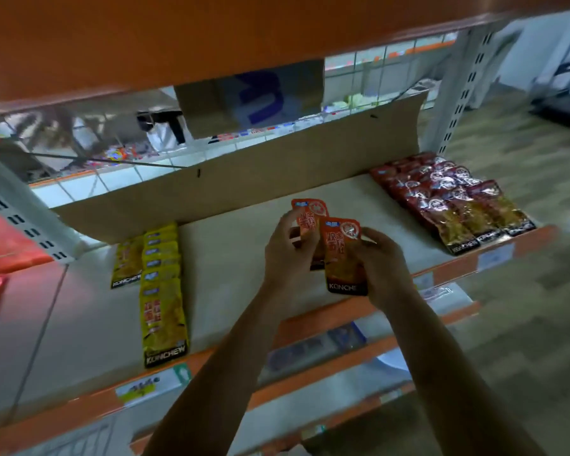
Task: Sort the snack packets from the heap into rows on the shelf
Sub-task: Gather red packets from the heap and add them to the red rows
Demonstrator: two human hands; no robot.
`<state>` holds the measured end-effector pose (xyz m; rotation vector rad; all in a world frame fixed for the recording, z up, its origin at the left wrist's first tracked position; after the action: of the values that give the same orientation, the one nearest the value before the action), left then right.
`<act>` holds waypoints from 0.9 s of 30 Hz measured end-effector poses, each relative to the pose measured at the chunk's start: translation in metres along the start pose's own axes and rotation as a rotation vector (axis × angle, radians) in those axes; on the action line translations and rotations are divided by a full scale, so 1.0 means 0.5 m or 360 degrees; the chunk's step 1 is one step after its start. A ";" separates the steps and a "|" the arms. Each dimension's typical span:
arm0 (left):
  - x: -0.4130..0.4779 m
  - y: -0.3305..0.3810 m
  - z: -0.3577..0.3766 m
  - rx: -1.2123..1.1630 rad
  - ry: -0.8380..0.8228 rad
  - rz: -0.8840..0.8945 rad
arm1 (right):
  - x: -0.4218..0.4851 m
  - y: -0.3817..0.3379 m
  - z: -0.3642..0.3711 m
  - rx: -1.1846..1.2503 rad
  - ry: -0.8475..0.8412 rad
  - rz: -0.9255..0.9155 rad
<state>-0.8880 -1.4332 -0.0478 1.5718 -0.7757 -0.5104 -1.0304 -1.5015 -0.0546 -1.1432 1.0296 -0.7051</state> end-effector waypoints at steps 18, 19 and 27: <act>0.248 -0.060 0.266 0.1075 -0.0454 0.0211 | 0.230 -0.093 -0.161 -0.0497 0.0336 -0.0314; 0.261 -0.063 0.277 0.1100 -0.0442 0.0177 | 0.243 -0.105 -0.171 -0.0517 0.0336 -0.0347; 0.309 -0.057 0.348 0.1259 -0.0357 0.0150 | 0.338 -0.167 -0.248 -0.0758 0.0373 -0.0547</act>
<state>-0.9021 -1.6639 -0.0857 2.2061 -1.3215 -0.3217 -1.0747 -1.7217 -0.0329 -1.7074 1.2535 -0.9082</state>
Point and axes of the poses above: each hand's wrist, its own x-axis towards the middle knuckle, its own z-axis out of the palm, y = z × x, the point moved 5 cm from there along x, towards the middle knuckle, and after that the axes turned 9 degrees about -x, right-handed, at the moved point
